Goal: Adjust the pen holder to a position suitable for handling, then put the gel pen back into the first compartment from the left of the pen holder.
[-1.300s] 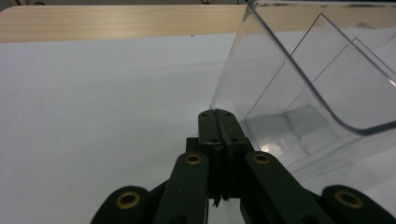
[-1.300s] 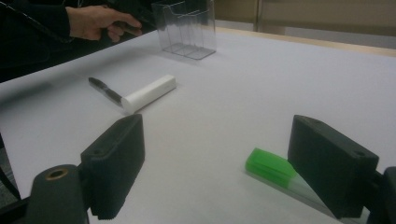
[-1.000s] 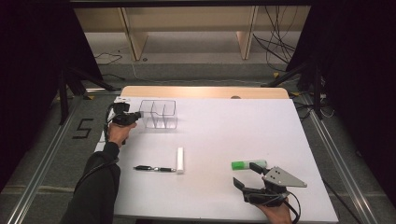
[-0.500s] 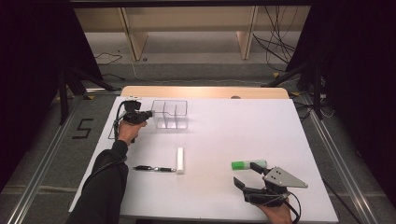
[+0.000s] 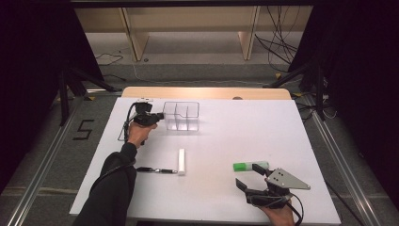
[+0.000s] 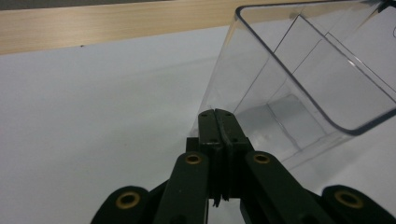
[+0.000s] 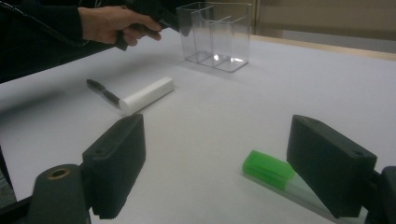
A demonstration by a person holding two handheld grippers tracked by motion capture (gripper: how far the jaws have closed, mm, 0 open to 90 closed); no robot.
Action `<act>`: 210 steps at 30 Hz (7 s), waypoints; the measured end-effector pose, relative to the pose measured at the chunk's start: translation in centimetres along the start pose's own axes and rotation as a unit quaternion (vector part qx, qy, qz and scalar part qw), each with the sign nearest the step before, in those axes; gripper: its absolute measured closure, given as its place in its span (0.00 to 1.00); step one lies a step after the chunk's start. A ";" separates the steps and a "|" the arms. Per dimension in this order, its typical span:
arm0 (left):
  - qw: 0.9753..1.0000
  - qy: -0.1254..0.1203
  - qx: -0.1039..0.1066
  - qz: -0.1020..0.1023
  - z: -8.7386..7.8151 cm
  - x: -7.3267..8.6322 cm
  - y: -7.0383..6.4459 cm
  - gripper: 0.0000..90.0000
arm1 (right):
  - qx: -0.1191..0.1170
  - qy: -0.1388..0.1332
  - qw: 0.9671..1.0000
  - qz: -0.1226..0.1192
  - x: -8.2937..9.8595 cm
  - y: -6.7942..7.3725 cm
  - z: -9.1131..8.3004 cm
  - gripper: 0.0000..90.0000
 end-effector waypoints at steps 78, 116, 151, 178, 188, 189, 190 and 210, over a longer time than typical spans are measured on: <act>0.986 0.072 0.101 0.114 -5.9 2.0 -8.8 0.27 | -0.009 0.010 1.000 0.003 0.7 -0.3 0.2 0.23; 0.956 0.180 0.075 0.218 -11.3 6.4 -7.6 0.21 | -0.009 0.014 1.000 -0.001 0.9 -0.2 0.0 0.23; 0.904 0.322 0.045 0.279 -11.7 11.0 -4.8 0.37 | -0.014 0.023 1.000 -0.008 1.0 0.5 0.6 0.23; 0.862 0.368 0.077 0.339 -9.9 11.6 -5.5 0.63 | -0.017 0.027 0.999 -0.008 1.1 0.5 0.7 0.24; 0.854 0.365 0.098 0.359 -10.1 11.9 -5.9 0.76 | -0.018 0.030 0.999 -0.016 1.1 0.7 0.7 0.24; 0.854 0.365 0.098 0.359 -10.1 11.9 -5.9 0.78 | -0.018 0.030 0.999 -0.016 1.1 0.7 0.7 0.24; 0.851 0.366 0.100 0.363 -10.1 11.9 -6.1 0.80 | -0.018 0.031 0.999 -0.016 1.1 0.8 0.7 0.24; 0.883 0.355 0.111 0.285 -10.2 11.6 -5.6 0.85 | -0.020 0.038 0.999 -0.026 1.2 1.0 0.8 0.24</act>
Point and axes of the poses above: each handheld gripper's, and its own axes: z roughly forward along the jaws, x roughly out of its underside, y roughly to its left, the point moved 6 cm from there along z, roughly forward along the jaws
